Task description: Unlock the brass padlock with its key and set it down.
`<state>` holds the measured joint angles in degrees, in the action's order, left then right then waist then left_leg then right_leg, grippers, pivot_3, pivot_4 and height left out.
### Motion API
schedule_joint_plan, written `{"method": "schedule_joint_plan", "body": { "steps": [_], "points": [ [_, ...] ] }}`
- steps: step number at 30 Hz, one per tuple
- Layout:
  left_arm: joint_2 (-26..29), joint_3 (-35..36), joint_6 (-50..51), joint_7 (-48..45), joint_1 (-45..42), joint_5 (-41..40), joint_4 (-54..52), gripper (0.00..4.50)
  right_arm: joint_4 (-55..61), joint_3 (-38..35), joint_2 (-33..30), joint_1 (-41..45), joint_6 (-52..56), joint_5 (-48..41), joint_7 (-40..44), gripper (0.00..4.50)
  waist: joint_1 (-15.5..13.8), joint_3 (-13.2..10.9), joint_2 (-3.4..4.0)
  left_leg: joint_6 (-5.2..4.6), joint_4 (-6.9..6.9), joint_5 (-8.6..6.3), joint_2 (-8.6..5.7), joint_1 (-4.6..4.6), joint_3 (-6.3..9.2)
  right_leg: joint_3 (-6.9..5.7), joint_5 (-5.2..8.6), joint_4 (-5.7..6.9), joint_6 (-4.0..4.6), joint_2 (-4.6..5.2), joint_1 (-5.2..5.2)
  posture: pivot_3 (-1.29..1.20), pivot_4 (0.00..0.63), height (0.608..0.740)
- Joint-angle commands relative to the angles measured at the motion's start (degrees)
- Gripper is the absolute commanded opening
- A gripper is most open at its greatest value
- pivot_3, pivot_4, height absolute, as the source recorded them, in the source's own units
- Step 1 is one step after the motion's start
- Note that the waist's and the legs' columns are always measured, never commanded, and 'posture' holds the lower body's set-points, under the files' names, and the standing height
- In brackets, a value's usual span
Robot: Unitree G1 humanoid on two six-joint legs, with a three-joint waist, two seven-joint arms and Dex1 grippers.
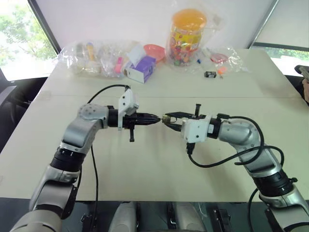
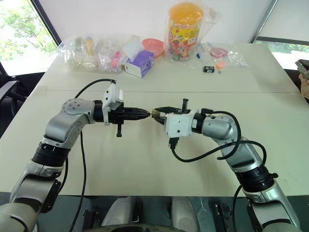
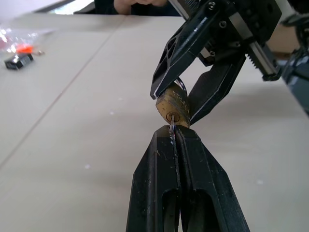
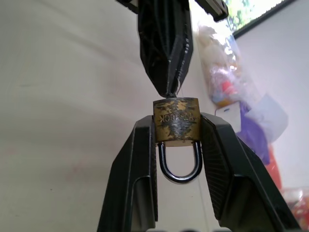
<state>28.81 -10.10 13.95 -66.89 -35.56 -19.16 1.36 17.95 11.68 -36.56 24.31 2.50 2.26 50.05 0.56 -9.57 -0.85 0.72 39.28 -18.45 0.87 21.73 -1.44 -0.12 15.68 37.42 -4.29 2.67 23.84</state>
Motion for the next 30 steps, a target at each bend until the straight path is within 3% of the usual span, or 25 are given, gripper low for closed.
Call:
{"method": "schedule_joint_plan", "body": {
  "steps": [1, 7, 13, 16, 22, 30],
  "points": [
    [-1.4, -0.4, -9.0, 0.9, -0.3, 3.2, 0.0, 0.04, 5.8, -1.1, 0.9, 2.5, 7.5, -7.5, 2.8, 0.68, 0.0, 0.0, 0.00, 0.00, 0.00, 0.00, 0.00, 0.00, 0.00, 0.00, 0.00, 0.00, 0.00, 0.00, 0.00, 0.00, 0.150, 0.740],
    [-2.0, -1.0, -13.7, 0.4, 0.2, 5.3, 1.7, 0.04, 6.9, -1.4, 0.5, 3.5, 12.4, -9.5, 4.7, 0.68, 0.0, 0.0, 0.01, -0.01, 0.00, -0.01, -0.01, 0.00, -0.01, -0.01, 0.00, 0.00, 0.00, -0.01, -0.01, 0.00, 0.150, 0.740],
    [-0.3, 4.6, 20.3, 1.2, -1.4, -14.0, -4.8, 0.04, 4.7, 0.0, -1.0, 4.9, 3.3, -2.6, 3.5, 0.68, 0.3, 0.0, 0.00, -0.03, 0.00, -0.01, 0.02, 0.01, 0.01, -0.01, 0.00, 0.02, -0.01, -0.07, 0.02, 0.00, 0.150, 0.740],
    [-0.8, 7.8, 29.8, 3.1, -3.2, -20.3, -5.1, 0.93, 3.3, 0.8, -1.5, 5.1, -1.2, 0.5, 3.0, 0.68, 0.2, 0.0, 0.00, -0.02, 0.00, -0.01, 0.02, 0.01, 0.01, -0.01, 0.00, 0.03, -0.01, -0.07, 0.03, 0.00, 0.150, 0.740],
    [-0.9, 8.8, 37.8, 5.1, -4.4, -24.5, -5.0, 3.86, 2.0, 1.0, -1.6, 5.2, -4.5, 2.2, 2.3, 0.68, 0.1, 0.0, 0.00, -0.01, 0.01, 0.00, -0.01, 0.01, 0.01, -0.01, 0.00, 0.01, -0.01, -0.02, 0.01, 0.00, 0.150, 0.740],
    [-1.5, 4.6, 34.0, 5.6, -2.7, -19.8, -4.7, 3.86, 1.6, 0.6, -1.4, 5.4, -5.2, 2.8, 2.1, 0.68, 0.1, 0.0, 0.00, 0.01, 0.01, 0.01, 0.00, 0.00, 0.01, 0.00, 0.00, 0.02, -0.01, -0.03, 0.01, 0.00, 0.150, 0.740]
  ]
}}
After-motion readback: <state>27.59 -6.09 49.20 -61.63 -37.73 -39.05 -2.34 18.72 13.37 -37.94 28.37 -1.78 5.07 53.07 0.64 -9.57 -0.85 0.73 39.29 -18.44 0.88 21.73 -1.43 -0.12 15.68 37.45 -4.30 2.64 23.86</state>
